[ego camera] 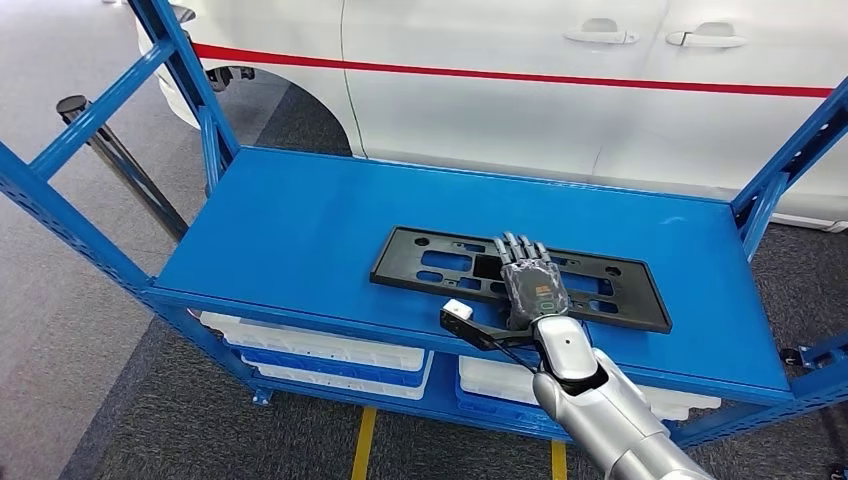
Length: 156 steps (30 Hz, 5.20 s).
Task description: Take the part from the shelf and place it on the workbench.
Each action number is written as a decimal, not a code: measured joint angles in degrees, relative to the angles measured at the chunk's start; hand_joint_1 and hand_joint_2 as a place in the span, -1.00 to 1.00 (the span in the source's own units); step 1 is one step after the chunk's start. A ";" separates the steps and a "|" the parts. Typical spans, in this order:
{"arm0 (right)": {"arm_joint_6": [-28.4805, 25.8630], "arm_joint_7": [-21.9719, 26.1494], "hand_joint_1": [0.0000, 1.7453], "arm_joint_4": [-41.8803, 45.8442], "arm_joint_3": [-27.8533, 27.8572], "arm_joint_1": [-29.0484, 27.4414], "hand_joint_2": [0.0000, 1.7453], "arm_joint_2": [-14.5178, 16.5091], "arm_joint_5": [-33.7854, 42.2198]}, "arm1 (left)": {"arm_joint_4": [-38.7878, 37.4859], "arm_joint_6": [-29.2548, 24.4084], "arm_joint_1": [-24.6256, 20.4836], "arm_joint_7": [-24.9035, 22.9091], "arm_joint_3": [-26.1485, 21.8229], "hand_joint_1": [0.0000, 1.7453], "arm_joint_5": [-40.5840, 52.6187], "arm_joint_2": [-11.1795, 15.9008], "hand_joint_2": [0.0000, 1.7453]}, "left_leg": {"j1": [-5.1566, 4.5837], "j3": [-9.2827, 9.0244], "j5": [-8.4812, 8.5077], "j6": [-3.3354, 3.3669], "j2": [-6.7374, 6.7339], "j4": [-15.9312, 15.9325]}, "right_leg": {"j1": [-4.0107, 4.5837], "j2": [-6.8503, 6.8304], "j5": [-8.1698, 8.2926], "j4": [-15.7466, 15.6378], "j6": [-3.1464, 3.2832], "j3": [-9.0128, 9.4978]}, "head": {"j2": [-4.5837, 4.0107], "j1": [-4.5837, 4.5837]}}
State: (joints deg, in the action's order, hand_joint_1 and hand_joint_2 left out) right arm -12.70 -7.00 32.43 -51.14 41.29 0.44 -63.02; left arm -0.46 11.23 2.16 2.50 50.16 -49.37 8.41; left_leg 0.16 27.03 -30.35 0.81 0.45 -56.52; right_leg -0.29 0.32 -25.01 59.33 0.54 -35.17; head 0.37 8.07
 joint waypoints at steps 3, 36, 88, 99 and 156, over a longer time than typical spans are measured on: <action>-0.71 -2.16 1.00 -2.60 1.03 0.10 1.00 -0.34 -0.96 | 0.00 -0.02 0.14 0.66 0.00 -1.00 0.00 -0.03 -1.00 | -0.01 -0.11 -0.04 -0.02 0.00 0.00 | 0.00 0.00 0.00 -0.02 0.00 0.12 | 0.00 0.00; -1.34 0.47 1.00 -1.38 10.23 -3.45 1.00 -3.76 -4.27 | 0.00 -1.14 0.26 1.66 -0.33 -1.00 -0.20 -0.22 1.00 | -0.03 -0.35 -0.06 -0.01 -0.06 -0.02 | 0.00 0.01 0.03 -0.17 -0.08 0.45 | 0.00 0.00; -4.69 15.36 1.00 43.85 14.37 -8.63 1.00 -31.13 0.53 | -0.02 -1.21 -0.44 -5.70 1.89 -1.00 -2.26 -0.55 1.00 | 0.54 5.91 -3.96 -0.47 -0.25 -12.63 | -0.50 -0.78 0.66 1.48 0.10 -2.50 | 0.00 0.01; -5.86 14.97 1.00 46.18 17.14 -12.04 1.00 -38.09 2.07 | -0.07 -1.67 0.62 -7.55 2.38 -1.00 -2.35 -0.16 1.00 | 0.02 4.38 3.53 2.48 -0.47 -1.16 | -0.80 -0.46 -7.15 11.17 -3.14 -6.37 | 0.01 -0.09; -4.85 16.42 1.00 65.87 42.53 -39.33 1.00 -51.48 7.69 | -0.31 -2.31 3.13 -0.02 -0.09 -1.00 -2.91 -2.67 1.00 | -0.53 -1.65 0.47 1.10 -0.62 1.63 | -0.90 -1.07 3.88 -0.90 -1.63 -3.50 | 0.00 0.22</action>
State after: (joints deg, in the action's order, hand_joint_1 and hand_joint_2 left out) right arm -17.56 9.42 98.30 -8.61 1.97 -51.04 -55.33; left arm -0.76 8.92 5.29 2.48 50.07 -52.28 5.75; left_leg -0.37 25.38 -29.89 1.91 -0.17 -54.89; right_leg -1.19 -0.75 -21.13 58.43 -1.09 -38.67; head 0.37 8.29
